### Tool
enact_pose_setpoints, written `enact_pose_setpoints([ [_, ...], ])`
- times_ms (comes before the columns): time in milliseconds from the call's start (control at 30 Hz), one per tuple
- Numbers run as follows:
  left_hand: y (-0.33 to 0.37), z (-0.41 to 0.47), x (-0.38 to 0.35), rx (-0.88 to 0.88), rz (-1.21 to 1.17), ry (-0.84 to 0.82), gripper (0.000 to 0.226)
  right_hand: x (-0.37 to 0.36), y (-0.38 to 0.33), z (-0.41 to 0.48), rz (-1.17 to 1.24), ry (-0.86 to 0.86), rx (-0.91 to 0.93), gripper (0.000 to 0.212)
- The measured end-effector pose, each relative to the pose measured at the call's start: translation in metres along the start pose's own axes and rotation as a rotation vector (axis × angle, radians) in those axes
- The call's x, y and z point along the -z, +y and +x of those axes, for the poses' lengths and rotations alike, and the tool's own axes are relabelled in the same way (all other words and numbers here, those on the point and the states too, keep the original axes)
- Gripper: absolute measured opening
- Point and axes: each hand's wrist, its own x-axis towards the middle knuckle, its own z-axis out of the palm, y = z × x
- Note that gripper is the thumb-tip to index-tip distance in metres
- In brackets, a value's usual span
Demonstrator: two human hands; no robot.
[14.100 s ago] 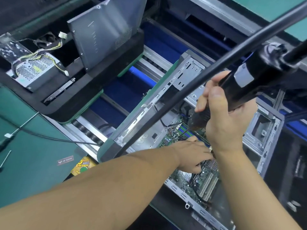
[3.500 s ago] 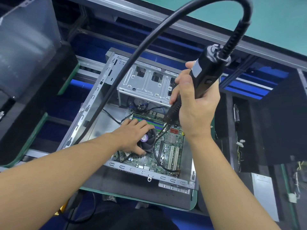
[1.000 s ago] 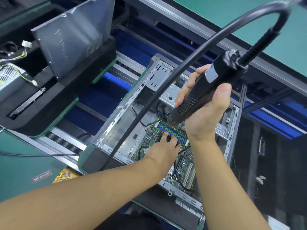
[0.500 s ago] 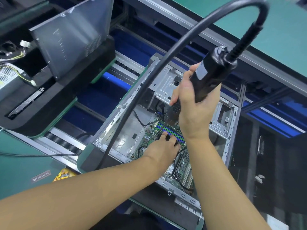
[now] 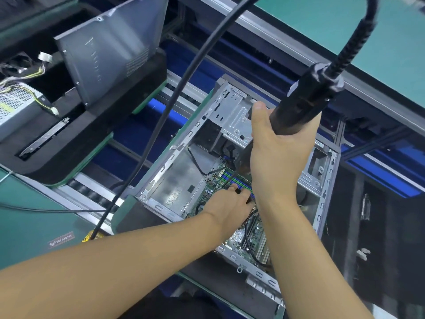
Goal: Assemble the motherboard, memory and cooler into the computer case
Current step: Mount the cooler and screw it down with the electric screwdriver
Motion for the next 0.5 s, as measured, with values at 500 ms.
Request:
enact_pose_setpoints([
  [500,0.004,0.005,-0.012,-0.002,0.035,0.038,0.083,0.017,0.011,0.021,0.171,-0.413,-0.005,0.020],
])
